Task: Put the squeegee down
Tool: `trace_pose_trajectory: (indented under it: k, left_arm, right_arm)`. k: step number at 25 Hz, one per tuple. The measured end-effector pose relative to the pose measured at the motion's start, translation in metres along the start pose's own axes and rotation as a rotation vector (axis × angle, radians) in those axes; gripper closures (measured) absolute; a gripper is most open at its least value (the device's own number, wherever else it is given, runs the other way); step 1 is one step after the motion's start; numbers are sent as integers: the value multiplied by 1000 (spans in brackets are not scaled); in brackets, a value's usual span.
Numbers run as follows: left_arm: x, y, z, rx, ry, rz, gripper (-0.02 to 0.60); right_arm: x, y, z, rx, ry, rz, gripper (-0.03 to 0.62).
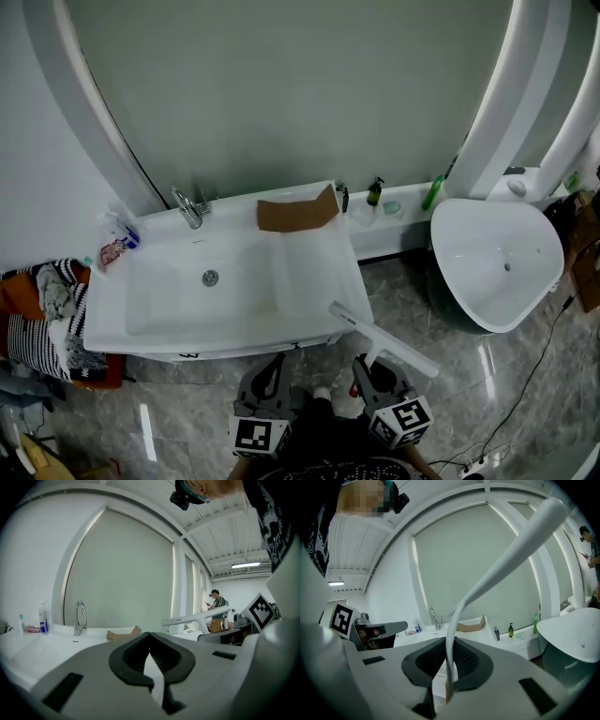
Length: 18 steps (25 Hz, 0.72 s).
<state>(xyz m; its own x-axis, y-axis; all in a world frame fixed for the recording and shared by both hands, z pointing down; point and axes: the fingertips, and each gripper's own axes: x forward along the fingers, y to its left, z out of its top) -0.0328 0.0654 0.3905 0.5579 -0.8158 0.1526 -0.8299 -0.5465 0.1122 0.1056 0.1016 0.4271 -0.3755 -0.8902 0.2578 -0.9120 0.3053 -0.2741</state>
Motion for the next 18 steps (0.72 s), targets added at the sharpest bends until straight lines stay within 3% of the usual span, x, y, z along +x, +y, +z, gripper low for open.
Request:
trace_pose_trajectory:
  k: [6,11,15,18]
  left_arm:
    - [25,14,0,-10,16,7,578]
    - [51,24,-2,19,100,-46,578]
    - [78,45,19,17,75,-49,578]
    - [98,59,34,0,9,-60,578]
  right_arm:
    - [20,-15,5,9,15,-12,542]
    - [51,-24,19,-5,17,-32,542]
    - [79,-31,39,-6,7,-50,542]
    - [98,-34,49,-1,5,-63,542]
